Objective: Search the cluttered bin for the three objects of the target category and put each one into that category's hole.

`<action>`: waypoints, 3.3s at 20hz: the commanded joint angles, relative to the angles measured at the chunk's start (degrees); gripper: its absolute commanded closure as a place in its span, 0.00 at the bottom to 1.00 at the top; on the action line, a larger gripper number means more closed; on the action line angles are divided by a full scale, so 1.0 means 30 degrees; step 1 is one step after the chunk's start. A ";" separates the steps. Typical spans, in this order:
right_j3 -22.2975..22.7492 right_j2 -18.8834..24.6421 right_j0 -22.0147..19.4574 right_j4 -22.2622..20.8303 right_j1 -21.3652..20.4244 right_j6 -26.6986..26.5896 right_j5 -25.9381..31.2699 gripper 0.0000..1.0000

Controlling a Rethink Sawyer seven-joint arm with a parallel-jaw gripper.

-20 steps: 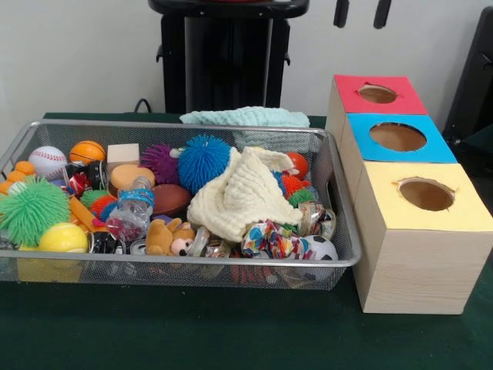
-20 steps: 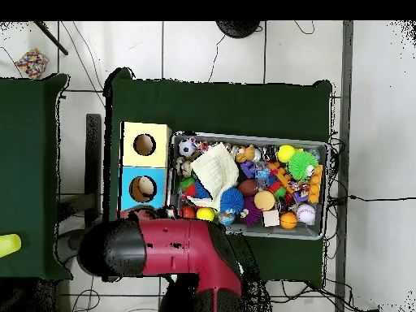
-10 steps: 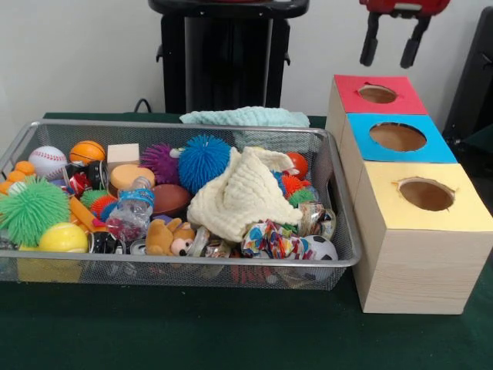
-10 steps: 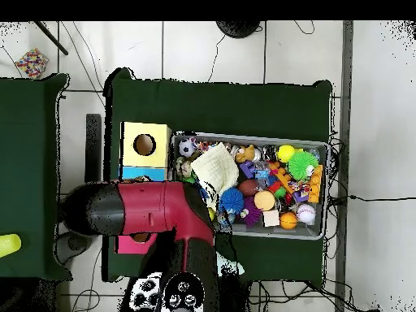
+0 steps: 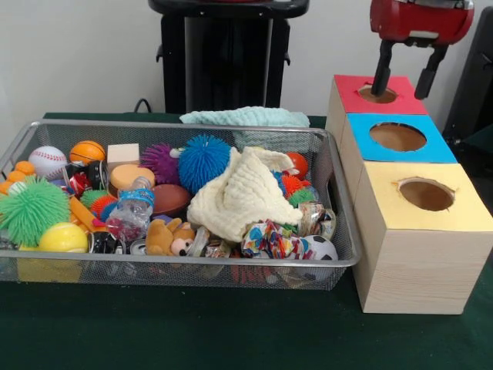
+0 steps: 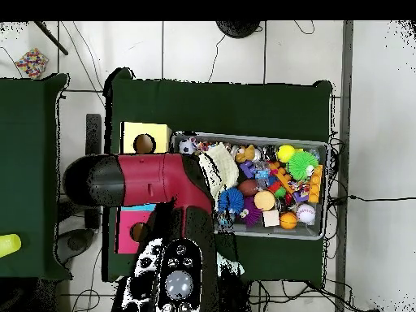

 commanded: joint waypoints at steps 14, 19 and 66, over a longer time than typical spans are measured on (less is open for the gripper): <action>-0.3599 0.0585 -0.3406 -0.0732 0.1265 0.0177 0.1365 0.00; -0.1394 0.0687 -0.4645 -0.1087 0.0035 -0.0654 0.0289 0.00; 0.2190 0.0487 -0.4202 -0.2410 0.1701 0.1609 -0.7140 0.00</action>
